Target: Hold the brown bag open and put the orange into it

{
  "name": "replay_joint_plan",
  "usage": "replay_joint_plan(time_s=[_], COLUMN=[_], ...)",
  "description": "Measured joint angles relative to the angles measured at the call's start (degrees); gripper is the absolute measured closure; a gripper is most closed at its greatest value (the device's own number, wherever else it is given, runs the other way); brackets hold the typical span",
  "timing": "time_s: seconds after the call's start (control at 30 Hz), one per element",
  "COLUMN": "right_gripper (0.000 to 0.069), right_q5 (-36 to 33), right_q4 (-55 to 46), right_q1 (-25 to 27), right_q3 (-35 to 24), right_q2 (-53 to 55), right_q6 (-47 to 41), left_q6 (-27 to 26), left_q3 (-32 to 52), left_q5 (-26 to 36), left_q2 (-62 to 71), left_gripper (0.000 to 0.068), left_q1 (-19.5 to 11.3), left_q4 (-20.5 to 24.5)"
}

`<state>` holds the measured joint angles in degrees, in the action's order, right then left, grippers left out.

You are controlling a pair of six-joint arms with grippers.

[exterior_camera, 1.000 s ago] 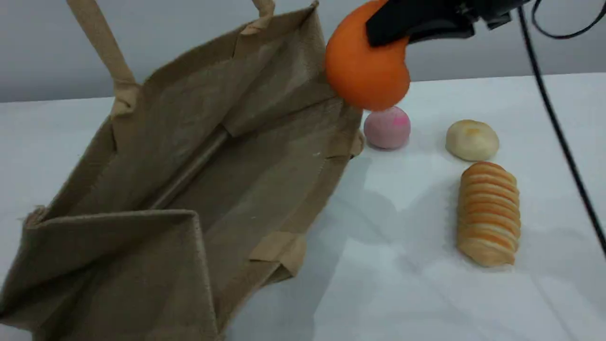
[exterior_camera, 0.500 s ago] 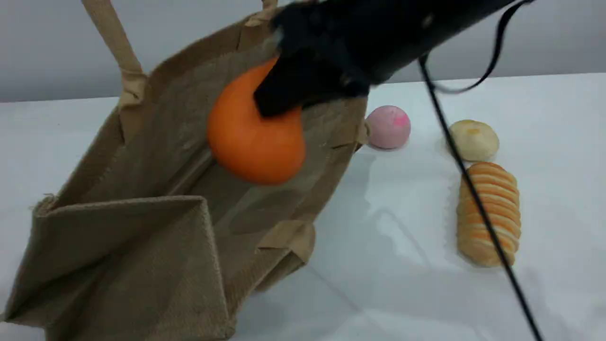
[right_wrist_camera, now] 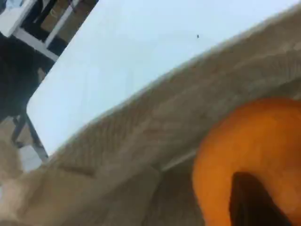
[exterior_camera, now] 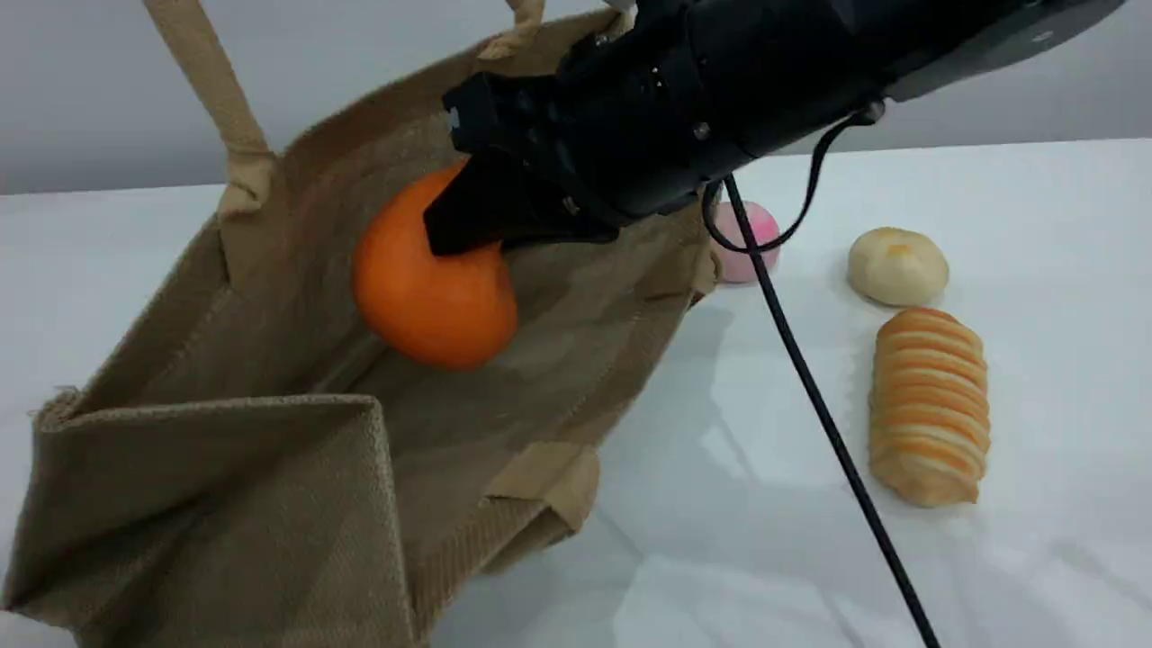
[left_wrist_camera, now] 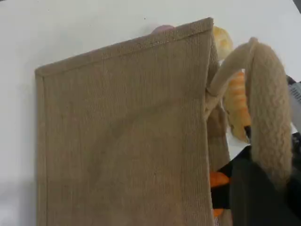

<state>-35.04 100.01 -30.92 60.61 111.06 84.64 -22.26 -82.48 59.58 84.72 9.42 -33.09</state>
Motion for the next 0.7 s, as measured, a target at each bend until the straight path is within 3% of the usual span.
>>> replay_joint_plan(time_s=[0.27,0.47,0.7], right_gripper=[0.0659,0.0659,0.0650], right_q5=[-0.4,5.0,8.9], right_q4=[-0.1,0.0,0.0], right_q1=[-2.2,-7.3,-7.4], right_q3=[1.9,5.5,6.1], right_q2=[2.0,3.7,4.5], right_q6=[0.5,1.4,1.4], left_q6=[0.0,0.0,0.0], left_q3=[0.0,0.0,0.0], left_q5=[-1.0,-0.7,0.4], left_q2=[0.0,0.0,0.0], left_gripper=[0.0595,0.0595,0.0595], left_q1=[0.0,0.0,0.0], left_q4=[0.0,0.1,0.1])
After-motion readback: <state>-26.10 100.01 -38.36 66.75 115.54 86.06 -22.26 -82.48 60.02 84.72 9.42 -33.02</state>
